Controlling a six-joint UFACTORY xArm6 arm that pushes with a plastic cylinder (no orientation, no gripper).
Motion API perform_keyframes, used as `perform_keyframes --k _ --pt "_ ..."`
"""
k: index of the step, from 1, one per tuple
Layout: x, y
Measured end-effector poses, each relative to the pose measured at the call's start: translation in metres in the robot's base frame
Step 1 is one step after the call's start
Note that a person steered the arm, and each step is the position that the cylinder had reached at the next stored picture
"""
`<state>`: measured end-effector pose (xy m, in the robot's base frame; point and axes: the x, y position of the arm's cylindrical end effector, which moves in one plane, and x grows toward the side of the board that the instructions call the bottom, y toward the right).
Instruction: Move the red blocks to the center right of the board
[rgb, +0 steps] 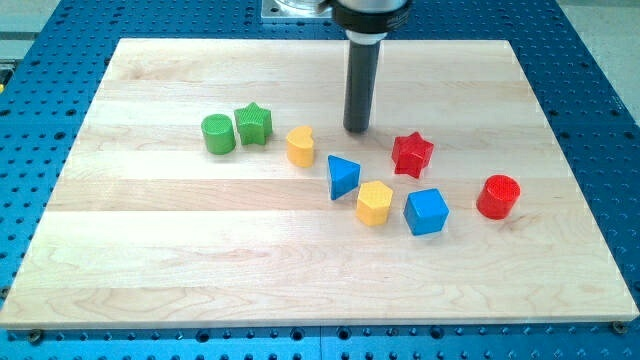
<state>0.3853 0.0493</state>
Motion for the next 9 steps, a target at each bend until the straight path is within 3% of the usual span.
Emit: perform_keyframes --k 2,3,5,6,7,8,9 --pt "0.054 0.032" --pt "0.051 0.114" --pt "0.034 0.169" --pt "0.035 0.146" --pt "0.086 0.173" --pt "0.098 0.243" --pt "0.108 0.258"
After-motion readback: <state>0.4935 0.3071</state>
